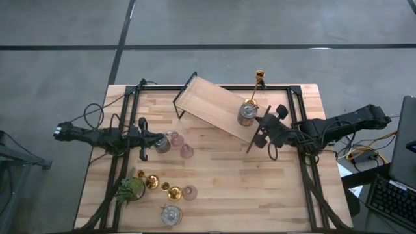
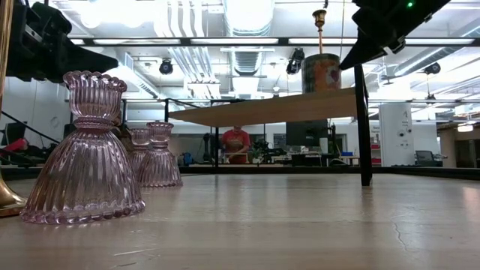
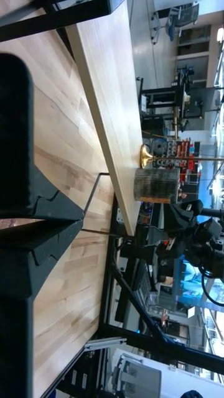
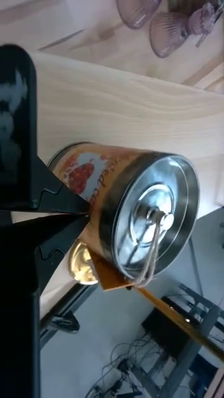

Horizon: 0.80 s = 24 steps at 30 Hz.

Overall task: Pick & Place candle stick holders
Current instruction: Put the bottom right silver scented candle on the shelf

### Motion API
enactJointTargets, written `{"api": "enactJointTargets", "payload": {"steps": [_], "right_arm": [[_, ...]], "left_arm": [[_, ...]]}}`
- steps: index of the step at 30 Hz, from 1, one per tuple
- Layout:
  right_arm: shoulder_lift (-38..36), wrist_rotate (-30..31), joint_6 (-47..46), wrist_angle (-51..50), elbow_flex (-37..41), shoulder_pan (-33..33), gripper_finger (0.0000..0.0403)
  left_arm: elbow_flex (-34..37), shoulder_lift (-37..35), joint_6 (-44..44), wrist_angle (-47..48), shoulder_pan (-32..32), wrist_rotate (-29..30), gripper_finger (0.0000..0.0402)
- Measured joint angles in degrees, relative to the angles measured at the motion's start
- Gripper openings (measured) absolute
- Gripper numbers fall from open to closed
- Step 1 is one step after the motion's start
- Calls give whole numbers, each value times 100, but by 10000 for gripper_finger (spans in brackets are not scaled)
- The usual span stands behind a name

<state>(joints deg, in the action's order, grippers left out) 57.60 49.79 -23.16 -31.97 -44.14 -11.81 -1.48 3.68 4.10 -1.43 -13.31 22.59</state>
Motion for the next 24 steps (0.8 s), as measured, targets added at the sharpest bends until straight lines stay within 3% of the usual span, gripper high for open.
{"api": "enactJointTargets", "payload": {"steps": [12,24], "right_arm": [[337,149,394,533,0,24,8],[197,-17,376,541,-99,-222,8]], "left_arm": [[0,0,0,0,0,0,12],[0,2,0,0,-1,0,12]]}}
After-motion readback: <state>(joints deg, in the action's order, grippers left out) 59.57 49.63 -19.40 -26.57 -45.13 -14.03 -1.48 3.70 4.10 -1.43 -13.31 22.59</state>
